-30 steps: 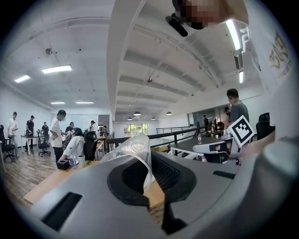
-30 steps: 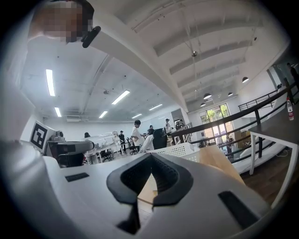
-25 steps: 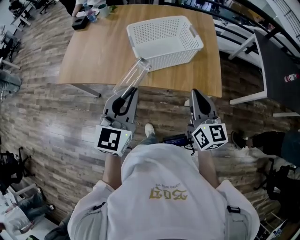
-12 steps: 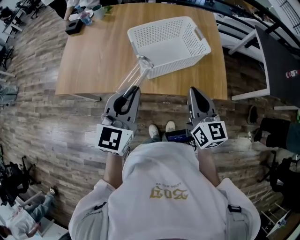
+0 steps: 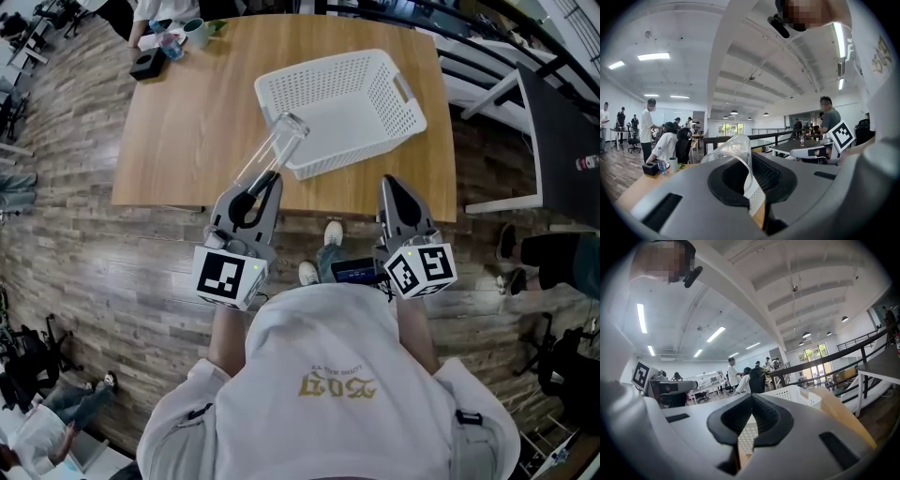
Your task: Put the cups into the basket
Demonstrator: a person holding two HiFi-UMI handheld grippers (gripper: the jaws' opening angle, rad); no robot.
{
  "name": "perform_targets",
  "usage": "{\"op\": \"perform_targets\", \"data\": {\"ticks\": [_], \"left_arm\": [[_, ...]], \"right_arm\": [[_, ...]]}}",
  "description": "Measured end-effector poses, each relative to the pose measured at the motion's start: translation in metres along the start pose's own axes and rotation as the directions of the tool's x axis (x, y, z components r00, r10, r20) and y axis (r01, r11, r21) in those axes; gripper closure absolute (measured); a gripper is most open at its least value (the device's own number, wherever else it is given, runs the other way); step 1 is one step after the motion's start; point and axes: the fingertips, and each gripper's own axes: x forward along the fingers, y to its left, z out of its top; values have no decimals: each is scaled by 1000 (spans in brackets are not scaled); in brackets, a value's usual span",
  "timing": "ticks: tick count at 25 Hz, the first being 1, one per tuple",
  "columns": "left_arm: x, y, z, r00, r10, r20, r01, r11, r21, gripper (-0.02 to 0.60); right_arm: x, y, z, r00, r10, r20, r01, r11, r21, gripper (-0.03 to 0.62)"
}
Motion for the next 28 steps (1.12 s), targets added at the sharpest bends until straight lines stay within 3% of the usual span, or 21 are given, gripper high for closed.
{"op": "perform_targets", "data": {"ticks": [18,28], "left_arm": [[98,45,14,993,117,-11,-117,993,-2,557],[125,71,20,997,82,-6,-82,997,-8,558]], "right_arm": [[109,-75,46,993,121,16,-120,992,-29,583],[140,-79,45,994,105,-10,-105,994,-26,583]]}}
